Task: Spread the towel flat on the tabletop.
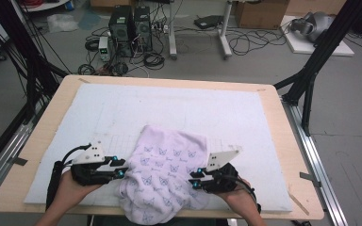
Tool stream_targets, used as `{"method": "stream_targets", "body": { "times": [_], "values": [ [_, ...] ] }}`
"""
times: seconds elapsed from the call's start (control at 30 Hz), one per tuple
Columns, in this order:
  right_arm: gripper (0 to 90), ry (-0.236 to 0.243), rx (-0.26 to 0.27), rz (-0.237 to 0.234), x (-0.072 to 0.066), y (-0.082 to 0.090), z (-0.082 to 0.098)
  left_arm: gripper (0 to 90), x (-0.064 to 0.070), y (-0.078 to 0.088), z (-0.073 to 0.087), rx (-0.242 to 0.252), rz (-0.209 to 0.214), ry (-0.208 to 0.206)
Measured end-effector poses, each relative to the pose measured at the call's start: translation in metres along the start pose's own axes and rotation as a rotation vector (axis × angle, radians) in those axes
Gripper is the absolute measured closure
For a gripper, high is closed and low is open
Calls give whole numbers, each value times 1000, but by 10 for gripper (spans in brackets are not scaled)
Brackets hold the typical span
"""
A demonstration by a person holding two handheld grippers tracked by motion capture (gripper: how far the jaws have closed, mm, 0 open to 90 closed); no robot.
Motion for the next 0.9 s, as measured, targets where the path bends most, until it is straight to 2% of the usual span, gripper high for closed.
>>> {"method": "stream_targets", "body": {
  "times": [0.03,0.07,0.1,0.13,0.17,0.2,0.3,0.33,0.4,0.43,0.5,0.57,0.6,0.63,0.7,0.77,0.8,0.83,0.9],
  "values": [
    [669,4,4,24,8,1,-4,622,-7,-2,-2,14,-3,18],
    [631,-4,12,61,25,0,-9,604,-14,-4,-4,17,-7,31],
    [631,-4,12,61,25,0,-9,604,-19,-8,-5,20,-12,39],
    [608,-14,13,74,33,-1,-9,598,-28,-14,-5,13,-13,57],
    [561,-51,0,108,53,-8,-7,581,-34,-20,-4,10,-5,78],
    [561,-51,0,108,53,-8,-7,581,-39,-27,-3,-1,-6,87],
    [473,-99,-39,145,69,-19,1,539,-51,-49,8,-61,-20,121],
    [475,-108,-54,142,72,-22,4,528,-53,-55,12,-87,-31,126],
    [484,-102,-78,145,73,-28,9,527,-56,-64,18,-124,-30,141],
    [500,-93,-93,150,73,-30,12,530,-55,-67,19,-124,-27,144],
    [562,-89,-117,152,71,-35,20,588,-52,-70,20,-134,-15,119],
    [625,-86,-91,169,72,-35,23,669,-50,-74,22,-160,-14,113],
    [759,-109,-79,165,72,-34,25,772,-49,-74,22,-150,-6,116],
    [759,-109,-79,165,72,-34,25,772,-49,-74,21,-153,10,119],
    [865,-114,-81,141,70,-33,25,846,-49,-73,20,-152,4,115],
    [878,-94,-84,145,70,-33,23,861,-53,-65,17,-125,-13,121],
    [881,-101,-56,138,67,-31,17,864,-56,-60,14,-101,-26,128],
    [881,-101,-56,138,67,-31,17,864,-58,-54,10,-81,-36,134],
    [882,-85,-9,138,65,-28,3,864,-63,-40,-1,-46,-62,127]
  ]
}}
Point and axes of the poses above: each handheld gripper's, and its own axes: y roughly backward along the jaws, z roughly out of its underside, x roughly to its right, the point moved 8 cm from there along -y, roughly forward along the jaws, and after that the axes turned 5 degrees about z, right-handed, at the moved point
